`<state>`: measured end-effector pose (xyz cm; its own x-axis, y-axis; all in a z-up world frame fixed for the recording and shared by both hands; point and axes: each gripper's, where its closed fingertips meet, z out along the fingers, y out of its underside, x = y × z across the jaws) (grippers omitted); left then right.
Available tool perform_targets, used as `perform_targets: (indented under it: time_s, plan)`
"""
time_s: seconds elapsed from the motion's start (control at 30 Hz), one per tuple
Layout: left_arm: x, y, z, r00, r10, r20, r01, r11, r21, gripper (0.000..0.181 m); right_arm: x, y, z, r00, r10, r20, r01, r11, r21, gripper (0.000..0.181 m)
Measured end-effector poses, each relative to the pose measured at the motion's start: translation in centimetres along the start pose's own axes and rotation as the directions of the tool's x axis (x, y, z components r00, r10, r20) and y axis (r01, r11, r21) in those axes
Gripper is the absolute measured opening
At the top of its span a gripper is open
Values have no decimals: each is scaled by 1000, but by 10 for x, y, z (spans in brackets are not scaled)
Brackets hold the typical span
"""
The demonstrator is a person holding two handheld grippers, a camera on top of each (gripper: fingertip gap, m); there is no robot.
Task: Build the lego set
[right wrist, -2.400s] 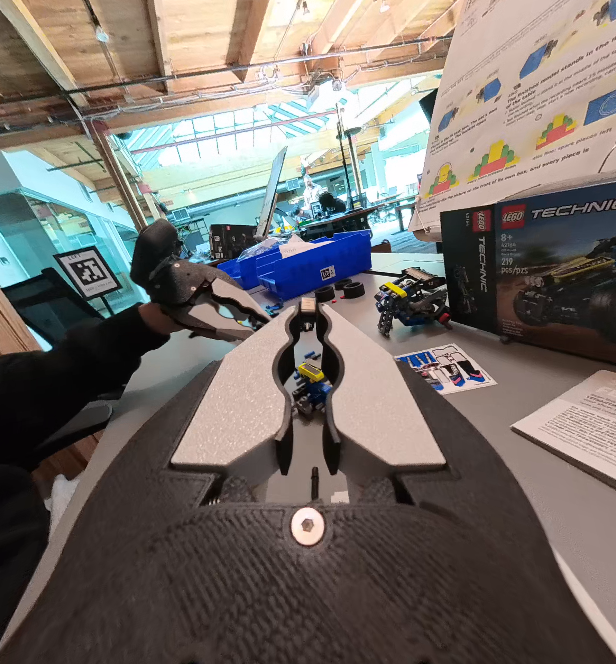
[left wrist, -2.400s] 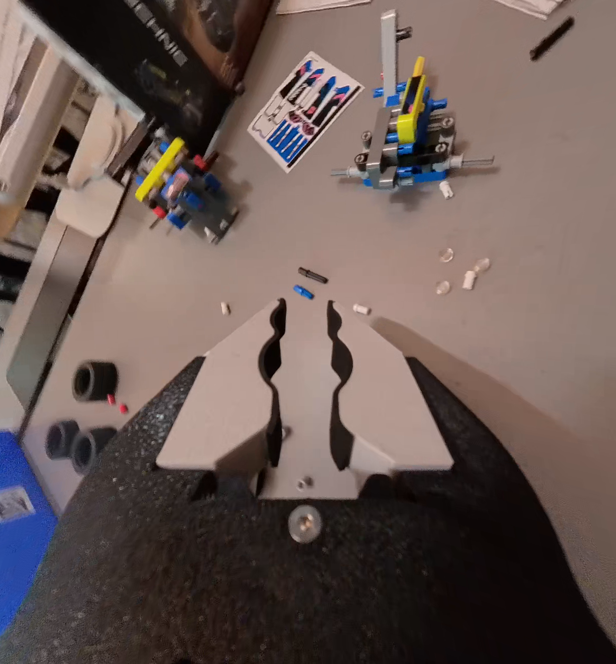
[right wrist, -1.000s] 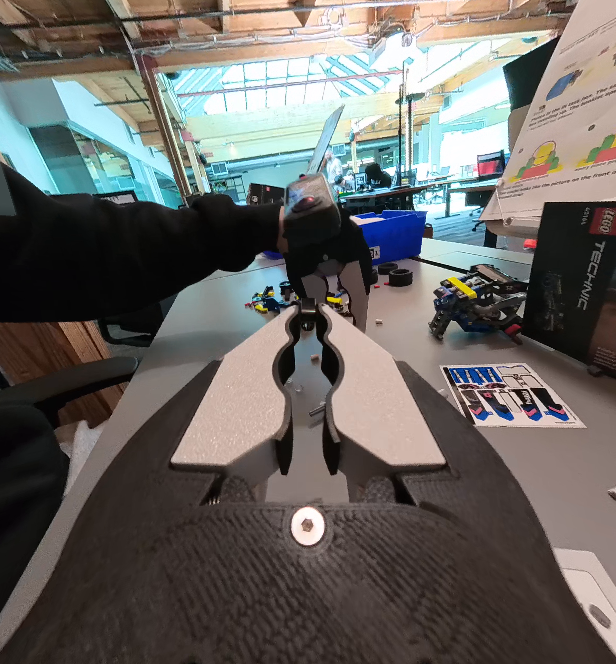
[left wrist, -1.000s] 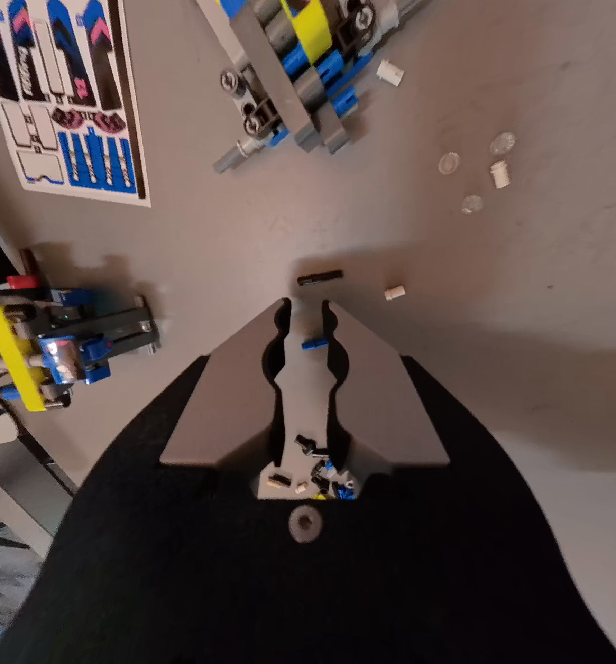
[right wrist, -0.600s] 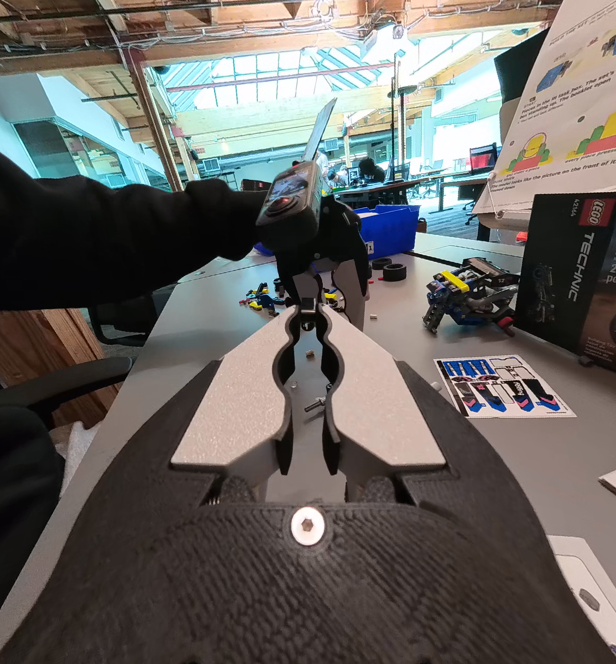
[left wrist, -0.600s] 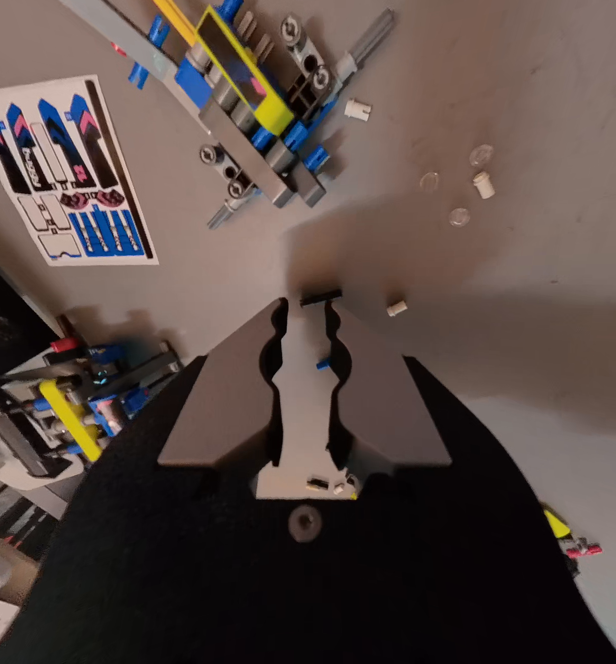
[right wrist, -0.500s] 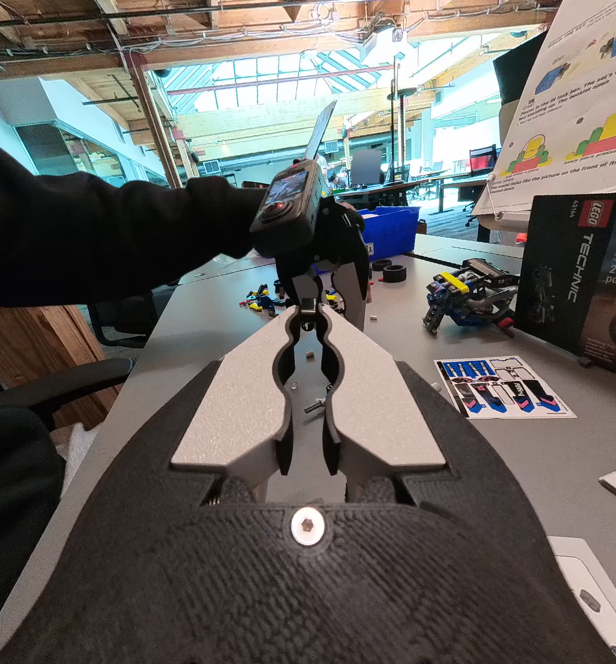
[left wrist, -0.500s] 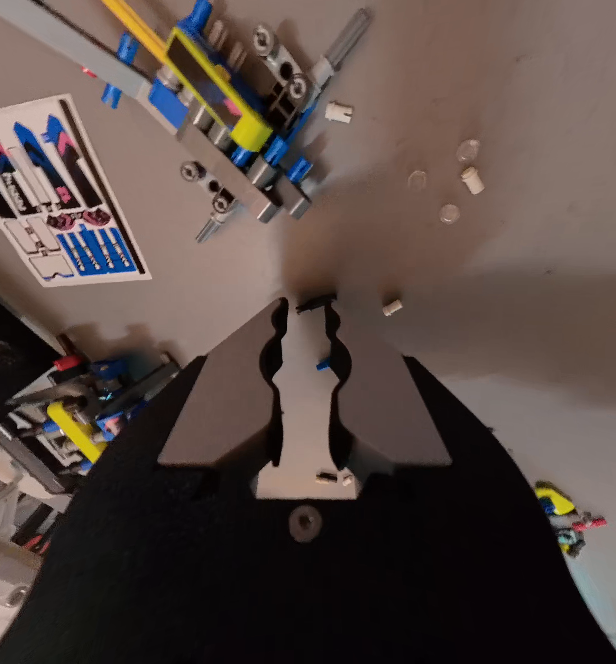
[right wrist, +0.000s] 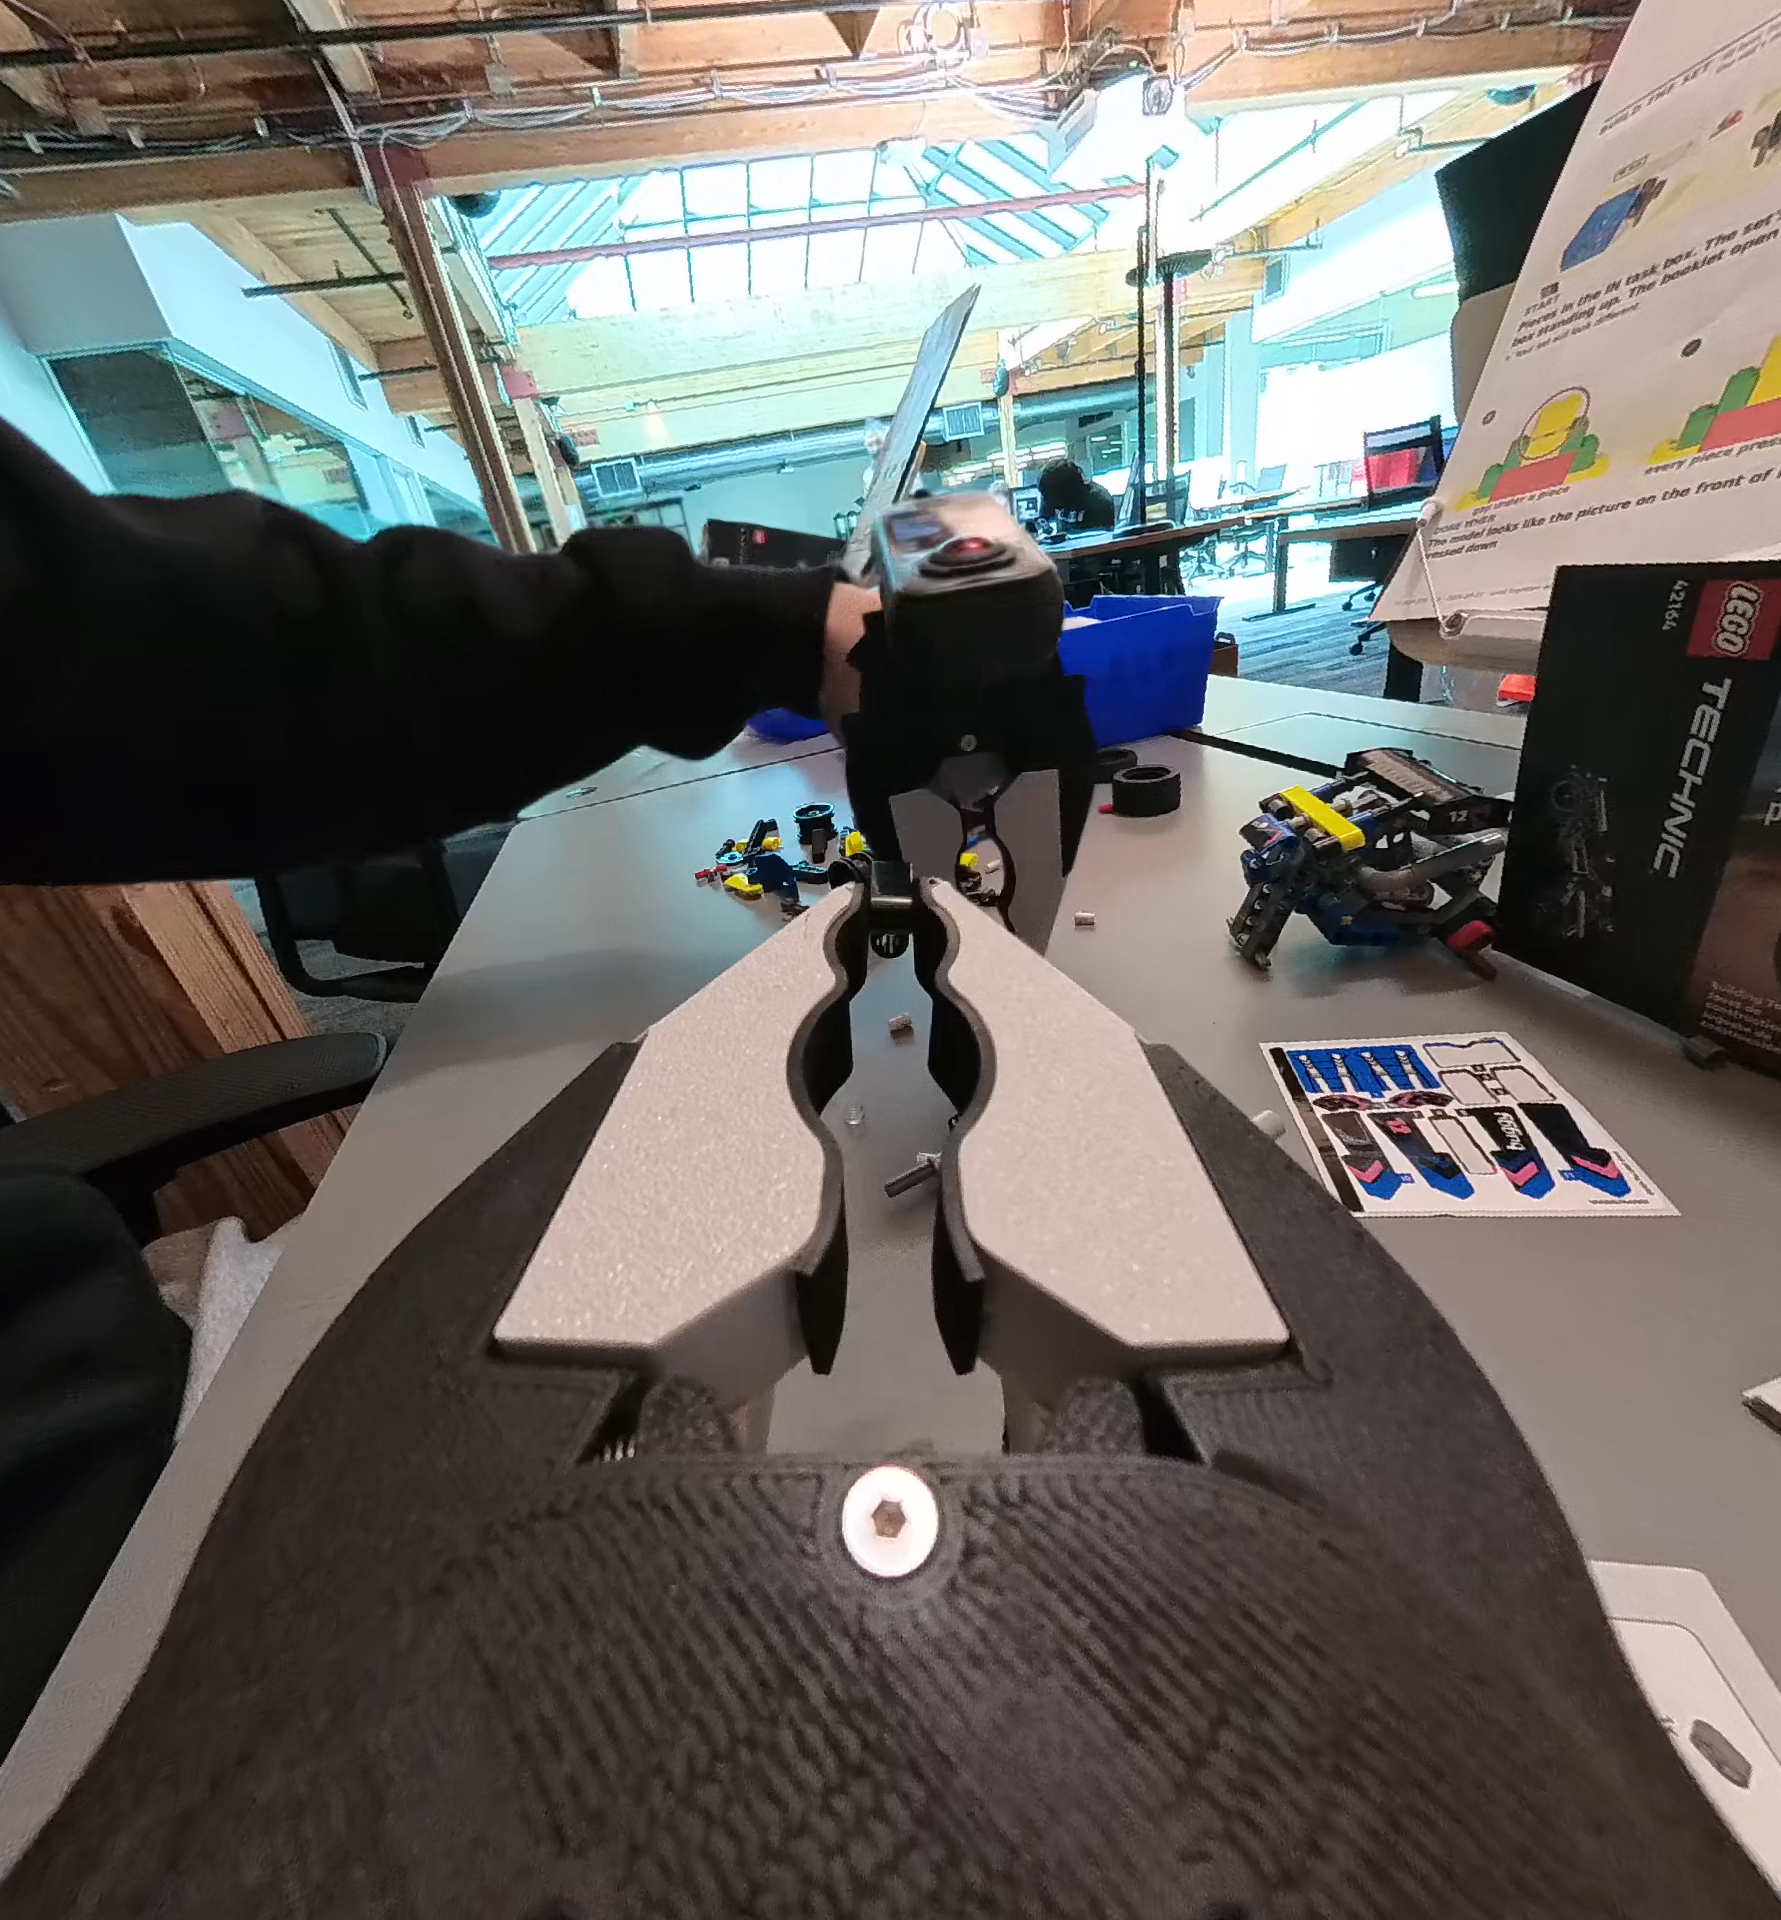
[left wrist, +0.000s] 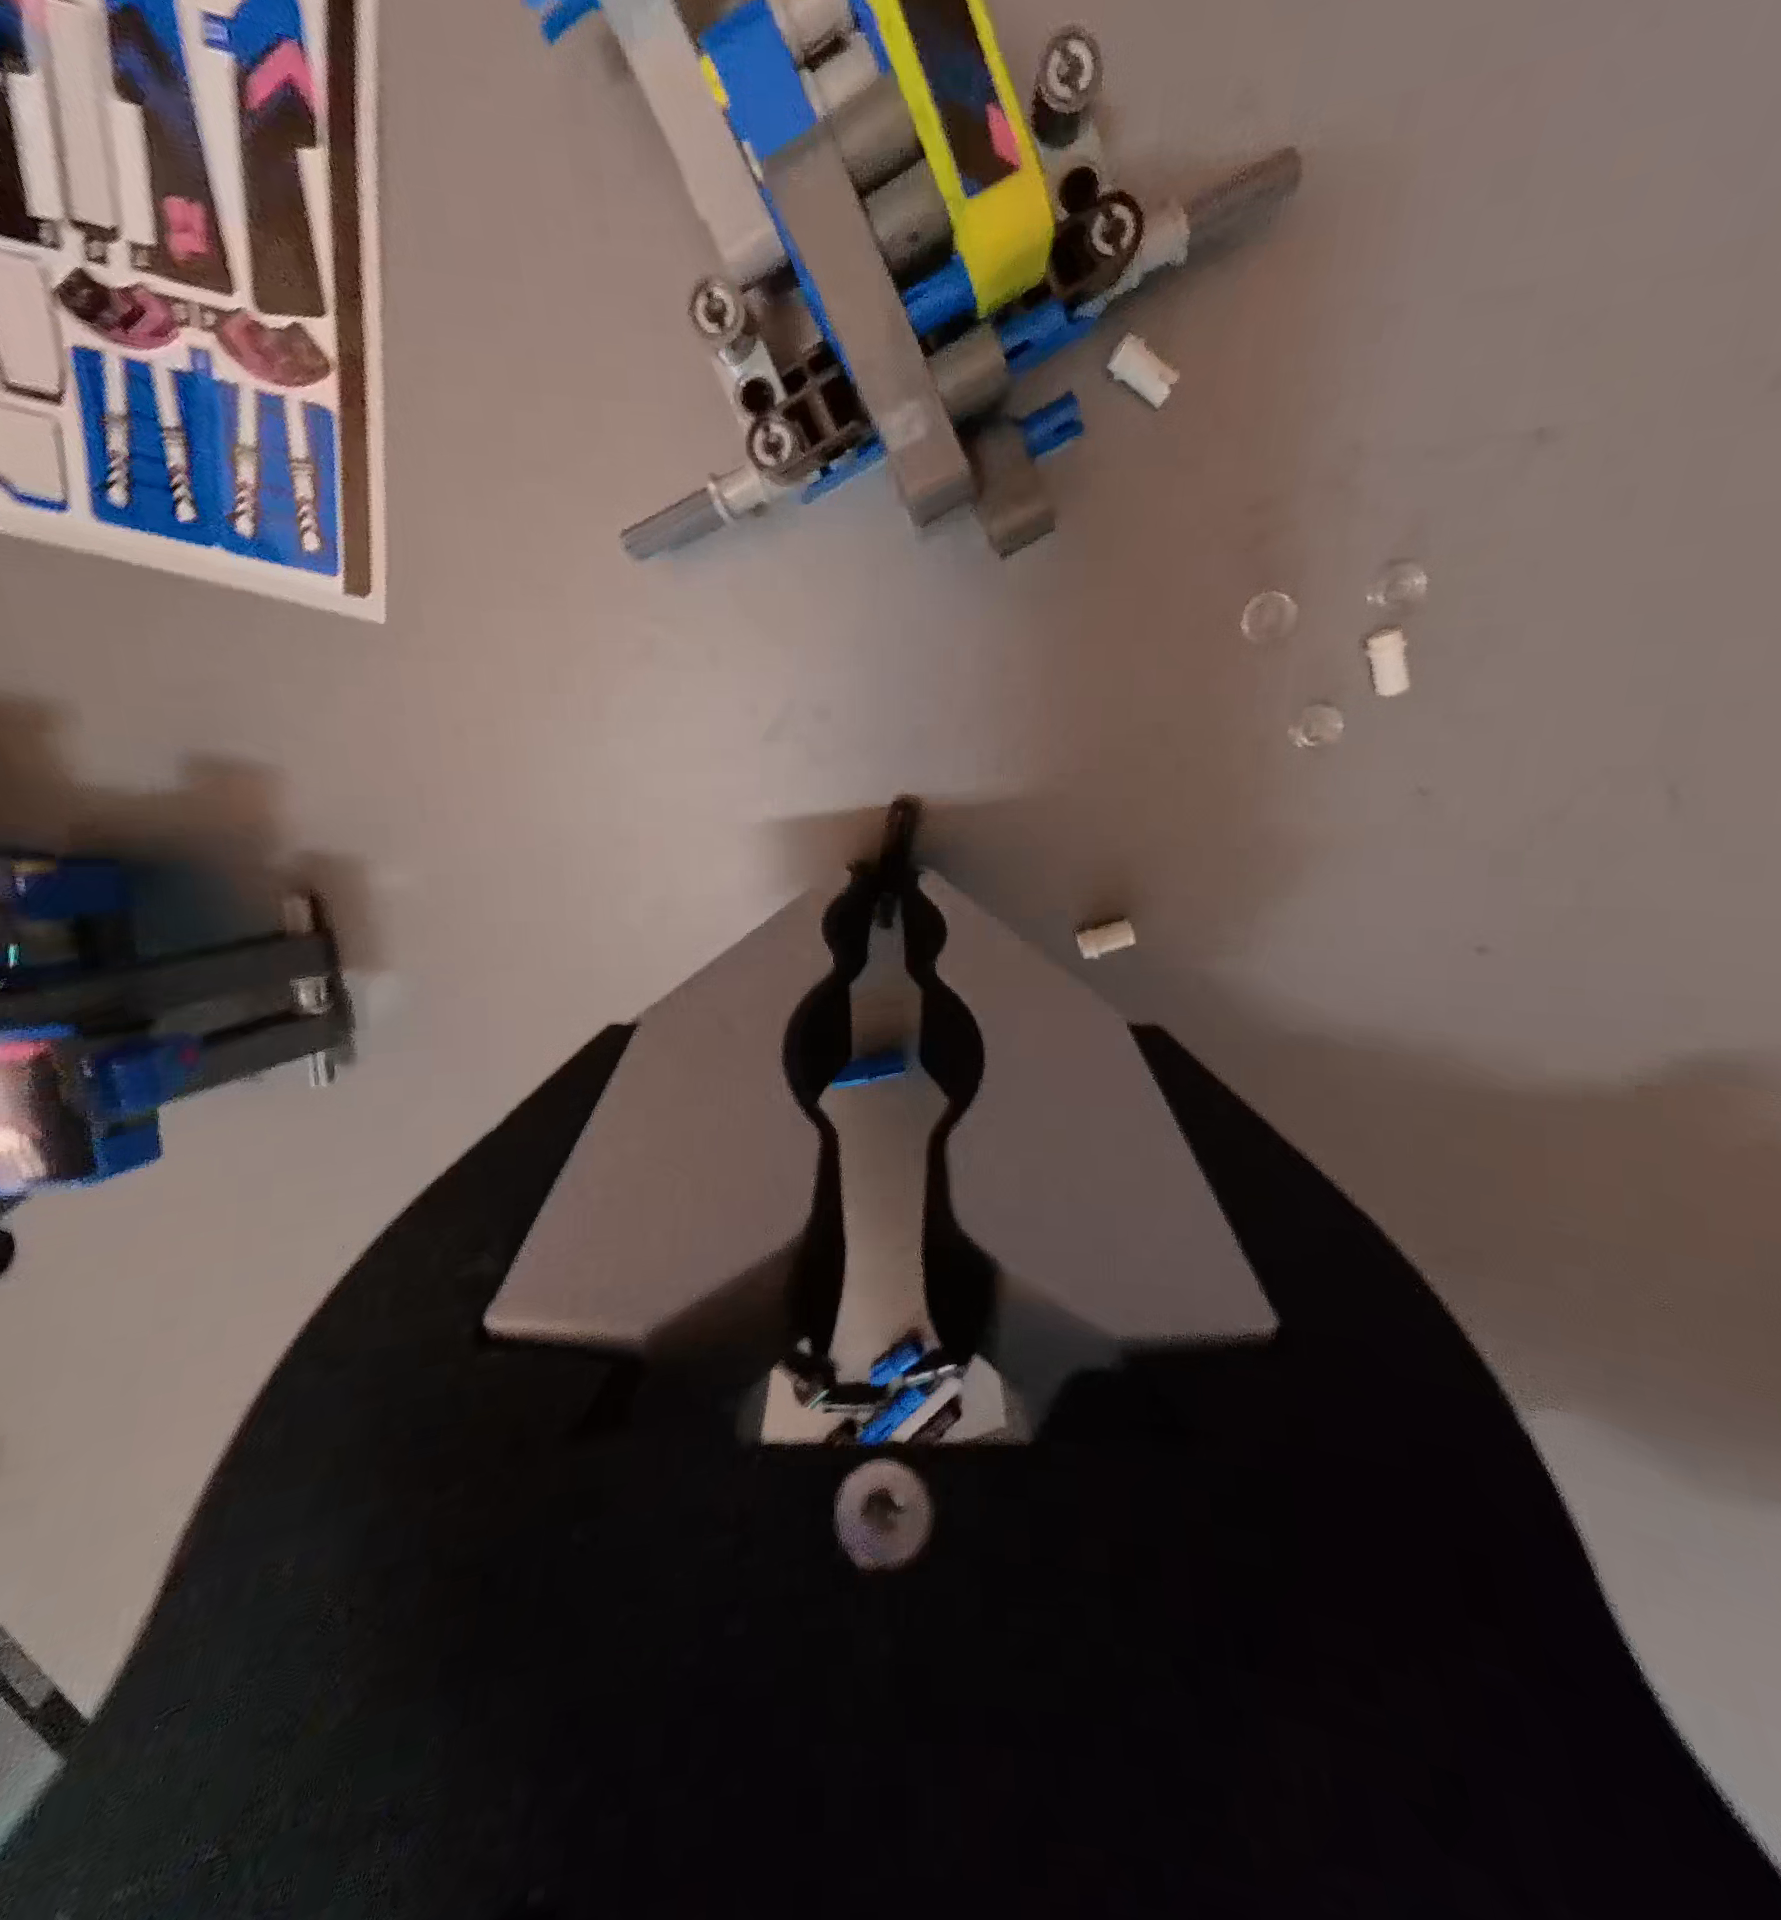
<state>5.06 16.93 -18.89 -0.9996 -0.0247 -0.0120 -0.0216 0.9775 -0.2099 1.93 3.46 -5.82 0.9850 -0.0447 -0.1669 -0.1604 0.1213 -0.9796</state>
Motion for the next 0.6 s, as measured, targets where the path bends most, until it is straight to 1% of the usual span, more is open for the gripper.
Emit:
perform_targets:
  time_s: [0.13,0.27,0.37,0.4,0.43,0.5,0.53,0.6]
  plan:
    - [-1,0,0,990,-97,101,91,994,64,2,3,0,1,1000,6,-24,-6,1000,2,6]
    - [-1,1,-1,954,-210,212,188,975,120,2,2,0,6,999,33,-28,-33,999,12,6]
    - [10,0,-8,928,-224,296,207,974,88,2,3,4,9,999,34,-36,-34,999,-9,6]
    - [20,-9,-13,923,-244,297,222,969,107,2,4,6,8,999,23,-45,-24,999,-20,6]
    - [33,-24,-19,920,-275,278,238,958,159,2,6,7,7,998,15,-56,-17,999,-31,6]
    - [65,-59,-24,923,-328,200,268,923,276,2,8,11,7,997,17,-69,-20,999,-49,6]
    - [80,-71,-20,923,-344,172,284,911,299,2,8,12,8,997,21,-68,-25,998,-53,6]
    - [102,-81,-8,915,-369,165,312,904,291,2,6,14,10,998,21,-61,-25,997,-67,6]
